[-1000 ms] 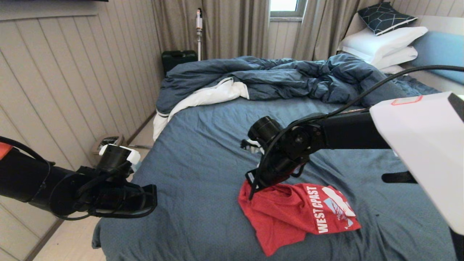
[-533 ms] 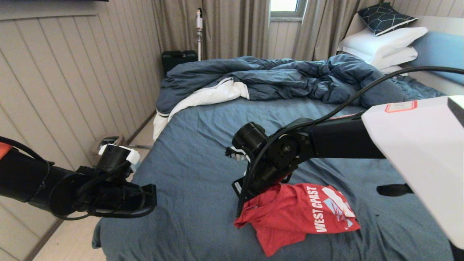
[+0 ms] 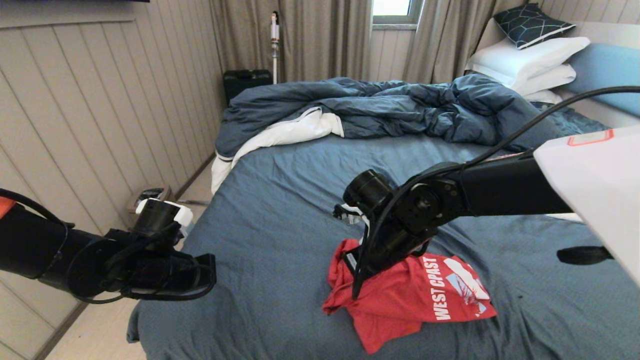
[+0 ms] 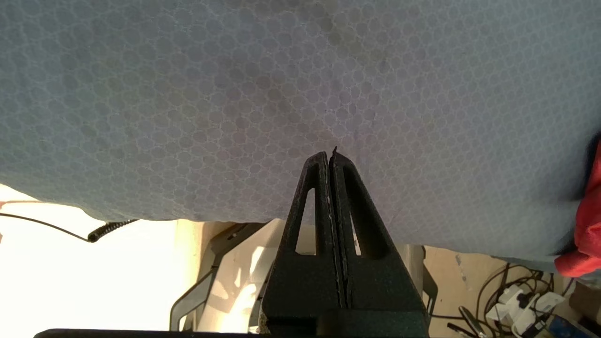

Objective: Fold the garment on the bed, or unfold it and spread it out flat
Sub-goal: Fold the red T-shirt

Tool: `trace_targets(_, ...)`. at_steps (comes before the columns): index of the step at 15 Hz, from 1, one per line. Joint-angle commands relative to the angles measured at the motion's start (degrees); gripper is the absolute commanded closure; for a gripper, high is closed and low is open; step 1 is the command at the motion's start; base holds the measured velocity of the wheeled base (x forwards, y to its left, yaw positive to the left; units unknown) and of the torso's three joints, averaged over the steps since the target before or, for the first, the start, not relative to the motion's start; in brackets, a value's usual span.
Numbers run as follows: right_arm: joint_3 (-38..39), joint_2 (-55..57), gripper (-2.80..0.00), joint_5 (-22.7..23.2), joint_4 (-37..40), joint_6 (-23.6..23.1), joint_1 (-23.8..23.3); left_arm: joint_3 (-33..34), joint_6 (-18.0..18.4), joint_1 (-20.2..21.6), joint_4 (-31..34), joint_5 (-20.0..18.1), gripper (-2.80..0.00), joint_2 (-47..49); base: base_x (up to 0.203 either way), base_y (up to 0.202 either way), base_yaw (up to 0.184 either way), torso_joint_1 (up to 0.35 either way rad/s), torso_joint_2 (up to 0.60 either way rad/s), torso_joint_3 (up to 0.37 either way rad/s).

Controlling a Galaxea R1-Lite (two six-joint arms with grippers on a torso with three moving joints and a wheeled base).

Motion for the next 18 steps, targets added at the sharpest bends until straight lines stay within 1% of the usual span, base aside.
trace_targets(1, 1.52, -1.19, 0.00, 0.03, 0.19, 0.10, -1.08, -0.01, -0.17, 0.00, -0.07, -0.02, 0.00, -0.02, 0.000, 0.000, 0.000, 0.000, 0.00, 0.000)
trace_targets(6, 5.79, -0.91, 0.00, 0.28, -0.05, 0.10, -0.75, -0.01, -0.17, 0.00, -0.07, -0.11, 0.00, -0.02, 0.000, 0.000, 0.000, 0.000, 0.00, 0.000)
trace_targets(9, 9.07, -0.86, 0.00, 0.20, -5.34, 0.01, -0.45, -0.01, -0.17, 0.00, -0.07, -0.11, 0.00, 0.07, 0.000, 0.000, 0.000, 0.000, 0.00, 0.000)
trace_targets(10, 9.42, -0.90, 0.00, 0.19, -5.96, 0.01, -0.23, -0.01, -0.17, 0.00, -0.07, -0.11, 0.00, 0.16, 0.000, 0.000, 0.000, 0.000, 0.00, 0.000)
trace_targets(12, 8.52, -0.40, 0.00, 0.28, -6.02, 0.01, -0.06, -0.01, -0.17, 0.00, -0.07, -0.11, 0.00, 0.24, 0.000, 0.000, 0.000, 0.000, 0.00, 0.000)
trace_targets(18, 5.64, 2.31, 0.00, 0.29, -6.46, -0.02, 2.96, -0.03, -0.17, 0.00, -0.07, -0.11, 0.00, 0.51, 0.000, 0.000, 0.000, 0.000, 0.00, 0.000)
